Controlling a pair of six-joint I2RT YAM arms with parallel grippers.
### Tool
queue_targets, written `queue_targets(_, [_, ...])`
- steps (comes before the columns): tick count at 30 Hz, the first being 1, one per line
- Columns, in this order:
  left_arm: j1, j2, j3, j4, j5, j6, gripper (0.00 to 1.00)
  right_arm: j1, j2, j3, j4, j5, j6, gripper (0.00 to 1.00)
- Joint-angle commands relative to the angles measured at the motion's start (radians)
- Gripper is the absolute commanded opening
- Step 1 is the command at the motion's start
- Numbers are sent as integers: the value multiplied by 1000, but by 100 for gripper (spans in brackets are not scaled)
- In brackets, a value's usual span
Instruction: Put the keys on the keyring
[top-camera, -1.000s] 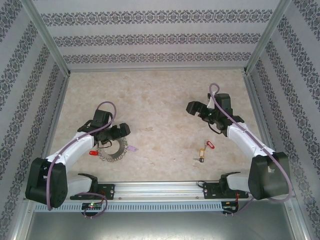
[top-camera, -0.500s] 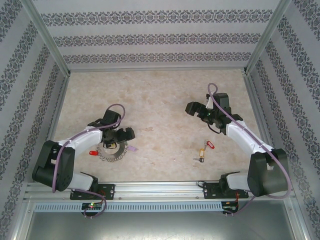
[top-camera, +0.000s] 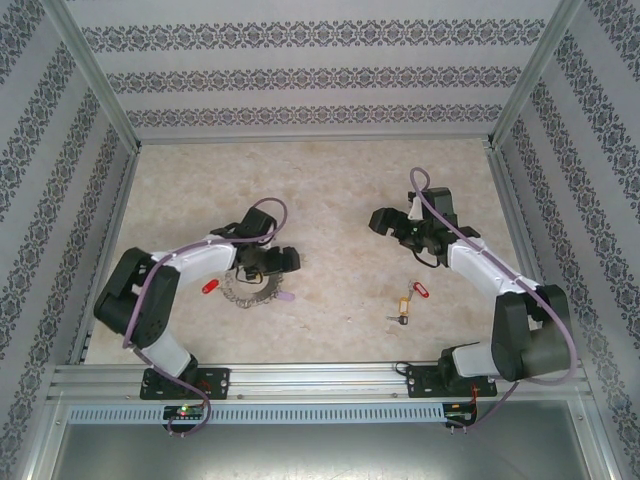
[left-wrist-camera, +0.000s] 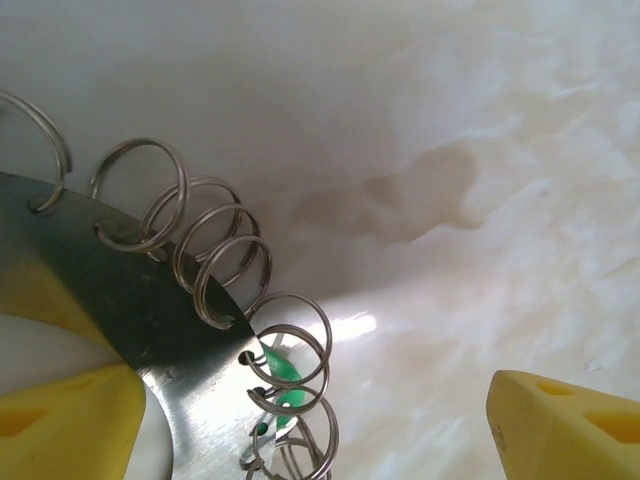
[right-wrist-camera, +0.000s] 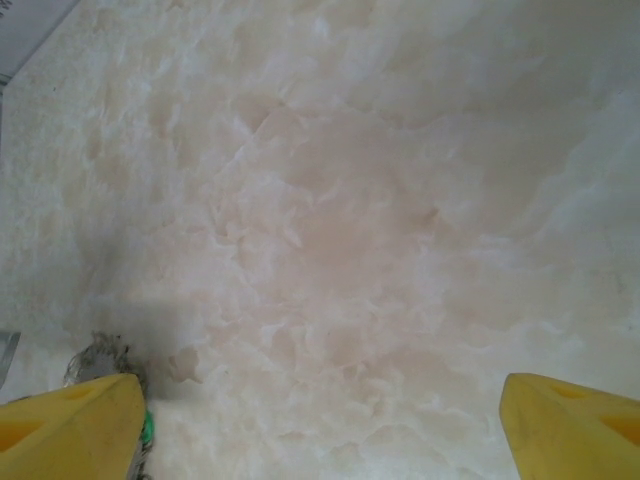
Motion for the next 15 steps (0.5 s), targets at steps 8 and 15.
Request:
queue_targets(8, [-152,245,344,104,127,-18,79,11,32,-22,-19,-24,-12,85])
queue_targets(15, [-143,95,279,22,-87,-14,82,13,118,11,30,-168,-3,65])
